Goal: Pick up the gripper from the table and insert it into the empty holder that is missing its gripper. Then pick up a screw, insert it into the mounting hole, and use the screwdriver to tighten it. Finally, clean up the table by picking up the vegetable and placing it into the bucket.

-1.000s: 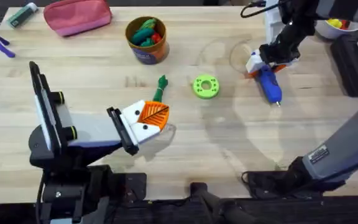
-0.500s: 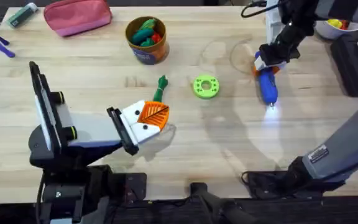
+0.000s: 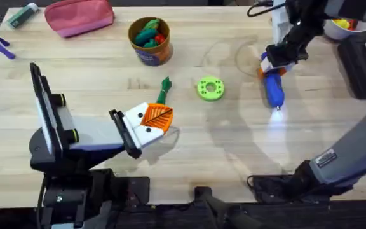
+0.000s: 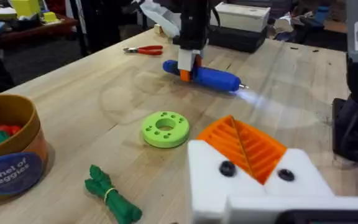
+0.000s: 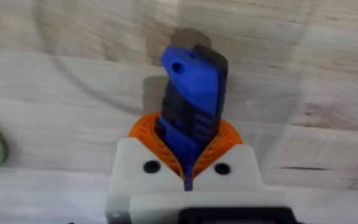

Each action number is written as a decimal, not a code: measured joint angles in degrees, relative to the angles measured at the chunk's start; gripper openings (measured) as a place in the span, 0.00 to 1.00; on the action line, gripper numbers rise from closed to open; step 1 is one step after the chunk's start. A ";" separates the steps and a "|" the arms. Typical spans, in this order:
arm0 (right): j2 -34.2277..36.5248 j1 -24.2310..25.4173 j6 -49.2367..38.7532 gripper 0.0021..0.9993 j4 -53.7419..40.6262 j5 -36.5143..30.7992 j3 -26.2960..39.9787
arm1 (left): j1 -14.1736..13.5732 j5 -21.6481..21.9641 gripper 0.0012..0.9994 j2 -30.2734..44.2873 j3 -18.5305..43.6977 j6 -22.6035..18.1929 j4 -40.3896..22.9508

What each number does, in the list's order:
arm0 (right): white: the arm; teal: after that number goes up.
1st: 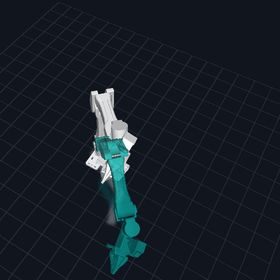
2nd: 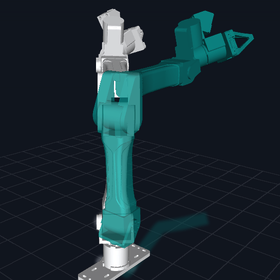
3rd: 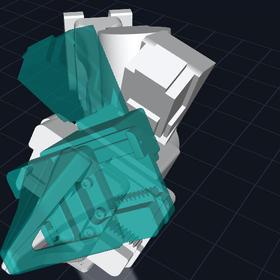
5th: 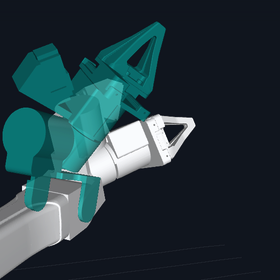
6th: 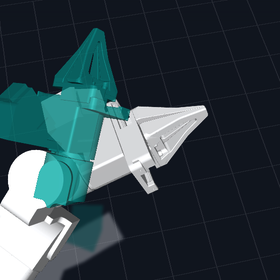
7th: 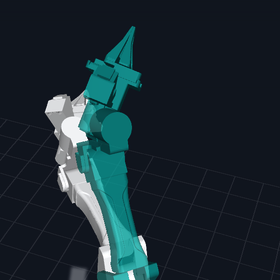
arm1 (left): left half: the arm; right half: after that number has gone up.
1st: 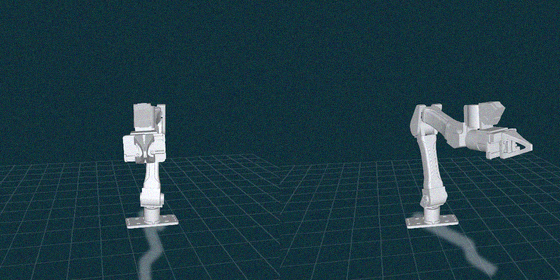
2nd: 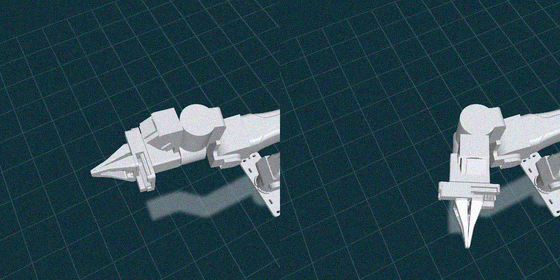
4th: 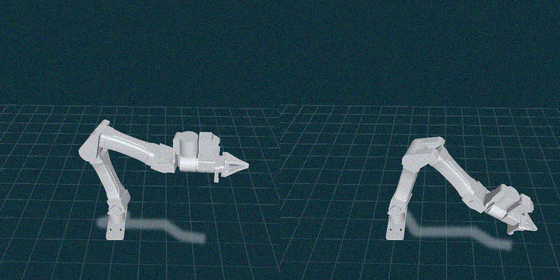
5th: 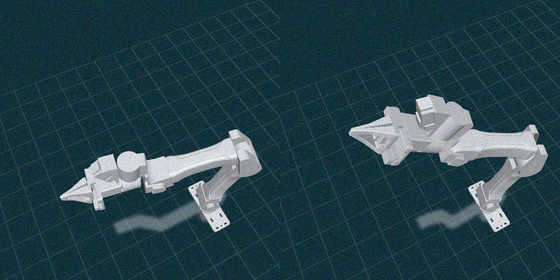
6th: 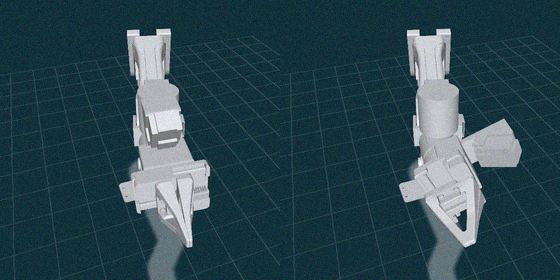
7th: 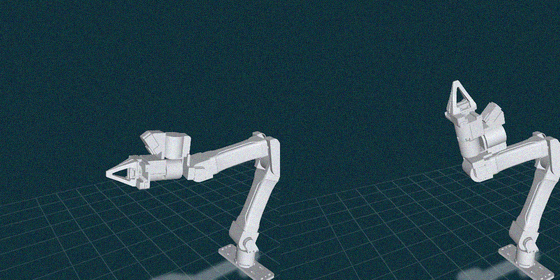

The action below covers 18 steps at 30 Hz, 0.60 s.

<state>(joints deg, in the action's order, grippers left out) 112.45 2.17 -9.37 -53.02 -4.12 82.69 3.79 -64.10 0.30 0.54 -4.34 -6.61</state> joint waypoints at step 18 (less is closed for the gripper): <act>-24.98 -9.87 3.15 0.02 5.79 7.30 6.28 | 0.00 0.00 0.02 0.01 0.00 0.00 0.00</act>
<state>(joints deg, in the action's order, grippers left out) 87.48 -7.70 -6.23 -47.23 3.18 88.97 3.79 -64.10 0.31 0.54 -4.34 -6.61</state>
